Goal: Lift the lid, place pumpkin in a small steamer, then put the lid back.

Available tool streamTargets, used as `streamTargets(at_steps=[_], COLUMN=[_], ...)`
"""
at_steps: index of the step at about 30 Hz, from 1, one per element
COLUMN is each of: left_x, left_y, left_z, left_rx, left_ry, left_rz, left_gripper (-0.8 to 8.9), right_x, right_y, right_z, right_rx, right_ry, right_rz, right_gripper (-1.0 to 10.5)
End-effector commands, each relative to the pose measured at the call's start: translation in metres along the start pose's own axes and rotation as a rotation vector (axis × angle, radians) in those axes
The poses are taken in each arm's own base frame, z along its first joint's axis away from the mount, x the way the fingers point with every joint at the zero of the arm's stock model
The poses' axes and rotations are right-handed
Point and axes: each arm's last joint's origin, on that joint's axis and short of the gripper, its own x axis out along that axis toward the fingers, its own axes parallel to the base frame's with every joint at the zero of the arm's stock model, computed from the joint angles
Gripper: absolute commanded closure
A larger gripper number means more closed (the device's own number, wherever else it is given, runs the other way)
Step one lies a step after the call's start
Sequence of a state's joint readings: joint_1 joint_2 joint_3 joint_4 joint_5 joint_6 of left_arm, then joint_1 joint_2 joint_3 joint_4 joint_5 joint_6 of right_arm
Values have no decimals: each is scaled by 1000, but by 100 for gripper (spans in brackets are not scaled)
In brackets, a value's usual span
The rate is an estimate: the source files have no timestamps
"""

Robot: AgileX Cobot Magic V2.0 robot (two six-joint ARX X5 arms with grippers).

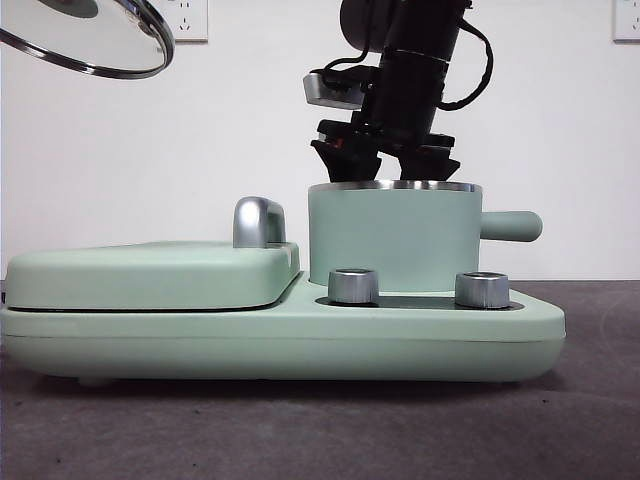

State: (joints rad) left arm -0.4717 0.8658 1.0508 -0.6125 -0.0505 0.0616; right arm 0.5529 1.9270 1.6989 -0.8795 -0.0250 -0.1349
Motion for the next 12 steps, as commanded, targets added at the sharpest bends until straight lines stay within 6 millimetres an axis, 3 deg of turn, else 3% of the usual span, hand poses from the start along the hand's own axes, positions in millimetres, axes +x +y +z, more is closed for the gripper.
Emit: streamTargets(at_steps=[1,9,12], left_x=[-2,-2,-2], left_y=[0,0,0], left_z=[6,6,6], left_rx=[-3,-4,-4], left_ry=[-39,-39,-38], left_rz=[2,2,2], left_gripper=[804,804,804], right_x=[7,29,29], right_y=[1,2,2], right_z=[4,0,0], right_rx=[-16,-14,-17], right_ry=[3,76,76], right_rz=[4,17,18], right_gripper=[582,580,493])
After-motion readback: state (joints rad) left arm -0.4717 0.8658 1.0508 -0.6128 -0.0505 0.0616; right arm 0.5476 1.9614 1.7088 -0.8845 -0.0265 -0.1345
